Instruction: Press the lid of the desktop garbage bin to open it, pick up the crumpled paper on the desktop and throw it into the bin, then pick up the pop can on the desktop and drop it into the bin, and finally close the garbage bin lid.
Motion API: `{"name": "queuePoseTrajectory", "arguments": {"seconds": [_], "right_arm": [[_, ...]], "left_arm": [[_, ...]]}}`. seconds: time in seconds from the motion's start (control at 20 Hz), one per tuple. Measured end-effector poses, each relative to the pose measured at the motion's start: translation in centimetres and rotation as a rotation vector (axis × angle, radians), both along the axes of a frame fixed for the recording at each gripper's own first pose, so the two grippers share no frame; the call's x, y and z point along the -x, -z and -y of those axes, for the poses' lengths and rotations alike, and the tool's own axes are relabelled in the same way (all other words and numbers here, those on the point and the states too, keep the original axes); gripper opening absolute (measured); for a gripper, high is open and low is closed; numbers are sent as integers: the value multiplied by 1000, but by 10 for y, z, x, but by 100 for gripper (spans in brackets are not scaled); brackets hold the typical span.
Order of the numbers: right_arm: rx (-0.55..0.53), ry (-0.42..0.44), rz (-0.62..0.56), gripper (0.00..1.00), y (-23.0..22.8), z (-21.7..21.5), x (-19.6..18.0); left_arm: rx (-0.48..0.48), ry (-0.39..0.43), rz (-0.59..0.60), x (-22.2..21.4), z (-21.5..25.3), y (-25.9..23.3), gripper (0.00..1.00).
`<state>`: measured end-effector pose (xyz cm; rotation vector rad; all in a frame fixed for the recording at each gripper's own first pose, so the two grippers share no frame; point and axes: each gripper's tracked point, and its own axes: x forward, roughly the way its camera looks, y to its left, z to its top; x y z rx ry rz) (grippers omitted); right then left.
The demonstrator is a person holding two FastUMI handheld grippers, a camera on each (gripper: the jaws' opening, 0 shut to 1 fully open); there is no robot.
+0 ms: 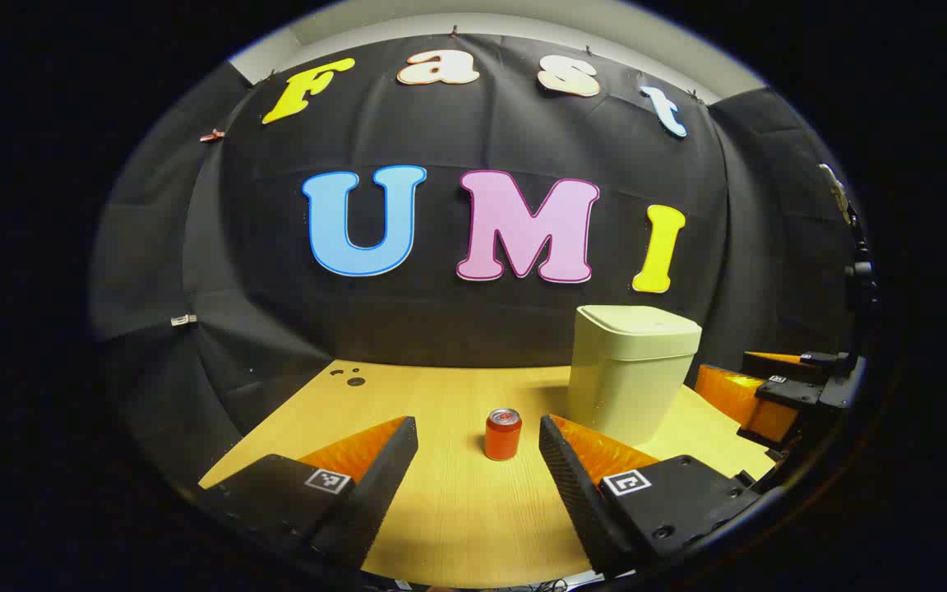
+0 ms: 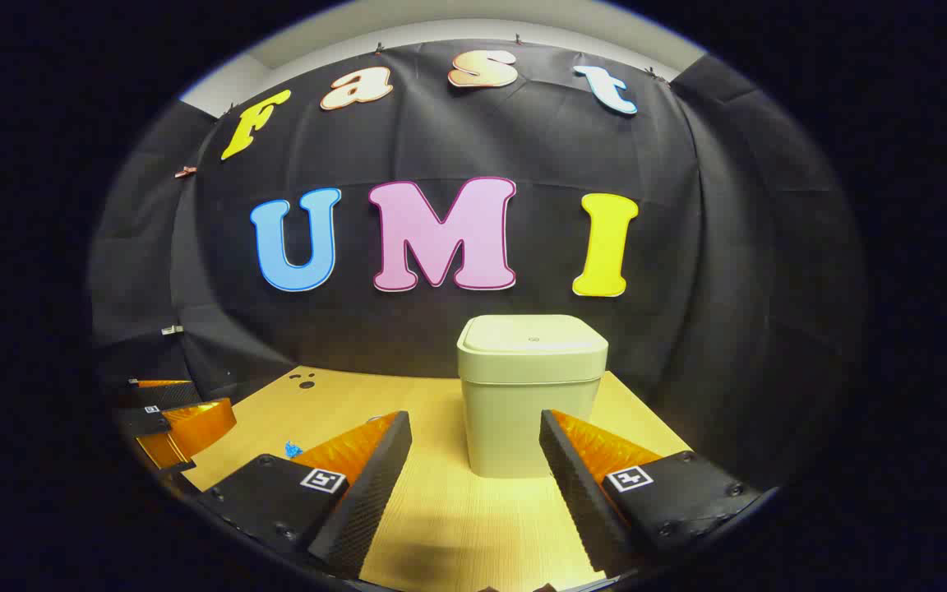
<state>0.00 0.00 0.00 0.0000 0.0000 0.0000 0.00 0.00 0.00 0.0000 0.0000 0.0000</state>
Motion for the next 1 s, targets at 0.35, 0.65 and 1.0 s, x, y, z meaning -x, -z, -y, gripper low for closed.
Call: {"name": "queuePoseTrajectory", "arguments": {"seconds": [0.35, 0.65, 1.0], "right_arm": [[-12, -8, -45, 99, 12, 7, 2], [-10, -4, -41, 99, 12, 12, 4], [-8, -19, -57, 99, 16, 11, 7]], "left_arm": [[-8, -23, -6, -9, -1, 2, 96], [-2, -21, -27, -8, 4, 11, 96], [-6, -22, -34, -7, 8, 13, 96]]}}
